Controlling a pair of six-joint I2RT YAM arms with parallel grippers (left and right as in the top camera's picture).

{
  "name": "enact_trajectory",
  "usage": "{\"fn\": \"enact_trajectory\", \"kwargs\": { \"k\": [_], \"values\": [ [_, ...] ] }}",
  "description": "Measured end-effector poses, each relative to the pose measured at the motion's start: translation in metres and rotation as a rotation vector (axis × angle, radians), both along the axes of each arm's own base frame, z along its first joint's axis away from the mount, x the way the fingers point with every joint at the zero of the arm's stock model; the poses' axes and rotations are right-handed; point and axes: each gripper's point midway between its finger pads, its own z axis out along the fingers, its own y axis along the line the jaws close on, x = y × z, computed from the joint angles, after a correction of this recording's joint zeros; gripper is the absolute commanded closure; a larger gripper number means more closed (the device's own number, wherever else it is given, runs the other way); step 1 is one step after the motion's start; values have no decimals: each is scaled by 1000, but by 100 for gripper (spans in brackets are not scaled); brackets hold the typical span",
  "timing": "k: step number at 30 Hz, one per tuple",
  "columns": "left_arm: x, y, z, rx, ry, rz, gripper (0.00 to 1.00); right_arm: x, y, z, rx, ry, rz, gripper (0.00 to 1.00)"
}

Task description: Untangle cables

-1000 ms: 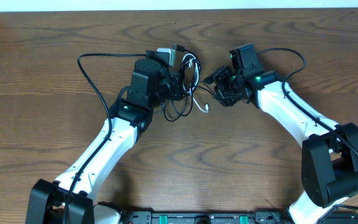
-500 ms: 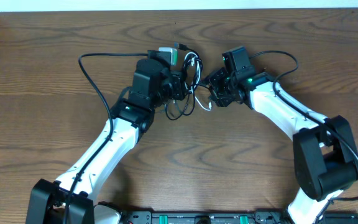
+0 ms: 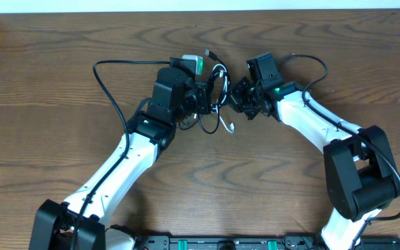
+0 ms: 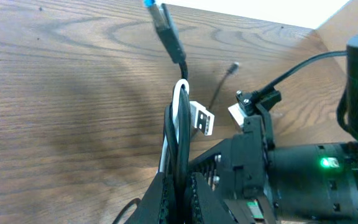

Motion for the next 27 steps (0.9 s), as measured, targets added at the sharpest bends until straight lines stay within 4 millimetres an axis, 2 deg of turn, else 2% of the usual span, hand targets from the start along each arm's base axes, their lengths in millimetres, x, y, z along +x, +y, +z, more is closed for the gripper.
{"fn": "enact_trajectory", "kwargs": {
  "k": [5,9,13,17,20,23,27],
  "values": [
    [-2,11,-10,48,36,44,93,-2,4,6,11,-85,155,99],
    [-6,16,-20,80,70,57,93,5,-9,17,17,-158,219,99],
    [-14,21,-31,133,105,41,92,27,-39,60,40,-318,220,99],
    [-17,24,-42,186,119,17,93,46,-69,115,113,-504,210,99],
    [-14,29,-54,234,126,33,93,52,-90,142,180,-594,223,99],
    [-8,36,-69,282,142,64,93,50,-103,146,212,-607,240,99],
    [3,59,-88,380,151,180,92,41,-117,141,211,-607,285,99]
  ]
}}
